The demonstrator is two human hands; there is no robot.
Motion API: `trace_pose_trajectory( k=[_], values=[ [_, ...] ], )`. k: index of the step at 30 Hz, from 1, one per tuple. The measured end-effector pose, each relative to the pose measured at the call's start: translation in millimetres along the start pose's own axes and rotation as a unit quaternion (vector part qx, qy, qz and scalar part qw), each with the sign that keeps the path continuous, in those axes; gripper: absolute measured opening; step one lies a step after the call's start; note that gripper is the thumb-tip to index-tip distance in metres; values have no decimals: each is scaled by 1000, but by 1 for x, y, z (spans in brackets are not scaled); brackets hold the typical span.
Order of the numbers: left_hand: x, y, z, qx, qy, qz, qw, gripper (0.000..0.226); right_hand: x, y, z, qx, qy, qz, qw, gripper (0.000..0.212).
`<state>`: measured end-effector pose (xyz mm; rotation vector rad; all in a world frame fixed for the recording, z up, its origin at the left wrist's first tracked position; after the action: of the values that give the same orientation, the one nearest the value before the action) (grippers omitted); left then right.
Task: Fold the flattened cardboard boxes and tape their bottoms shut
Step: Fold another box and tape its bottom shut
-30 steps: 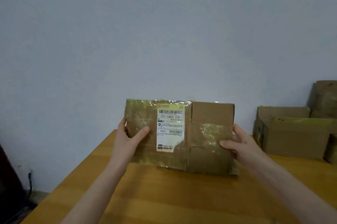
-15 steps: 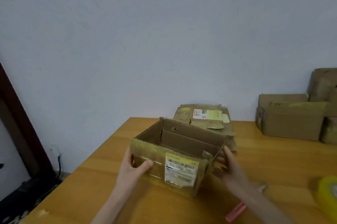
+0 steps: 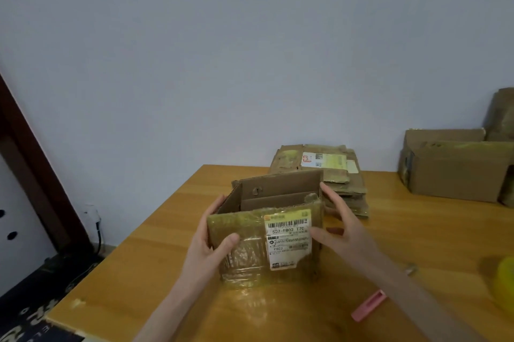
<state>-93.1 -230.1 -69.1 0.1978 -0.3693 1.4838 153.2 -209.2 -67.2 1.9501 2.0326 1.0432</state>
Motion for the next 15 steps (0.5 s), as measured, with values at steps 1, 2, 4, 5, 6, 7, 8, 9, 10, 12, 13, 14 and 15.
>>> trace_pose_trajectory(
  k=[1,2,4,5,6,7,8,9,10,12,13,14,15],
  values=[
    [1,-1,-1,-1,3,-8,1000,90,3,2,2,-1,2,-3,1000,74],
    [4,-3,-2,-5,9,-19,1000,88,6,3,4,-10,8,-6,1000,73],
    [11,-4,-4,-1,23,-38,999,80,7,6,7,-21,13,-19,1000,74],
    [16,-4,-5,20,21,-45,999,76,8,7,8,-20,12,-30,999,74],
    [21,-3,-5,56,12,-53,997,73,8,8,10,-28,14,-36,999,74],
    [26,-2,-5,100,0,-59,993,72,8,11,7,-37,21,-40,998,73],
    [31,-2,-5,137,-11,-65,988,69,9,12,6,-64,28,-48,996,69],
    [34,-2,-5,167,-19,-72,983,68,10,9,4,-114,37,-67,991,65],
    [37,-2,-5,191,-25,-78,978,66,11,3,3,-184,50,-89,978,71],
    [39,-2,-3,206,-18,-98,973,65,14,-6,6,-253,60,-113,959,85],
    [37,-1,-3,182,2,-110,977,66,17,-5,8,-228,57,-104,966,78],
    [36,2,-4,143,25,-118,982,70,19,-1,10,-198,57,-94,974,71],
    [34,7,-4,105,43,-120,986,71,20,4,9,-179,63,-90,978,67]
  ],
)
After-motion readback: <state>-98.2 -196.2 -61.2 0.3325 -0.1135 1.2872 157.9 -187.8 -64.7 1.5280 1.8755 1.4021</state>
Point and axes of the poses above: each hand's wrist, its own x-axis towards the middle knuckle, its own y-axis out of the back of the hand, z = x × y, the point moved 7 cm from there along x, towards the middle knuckle, and after that the axes turned 13 degrees about -x, right-handed, at the moved point
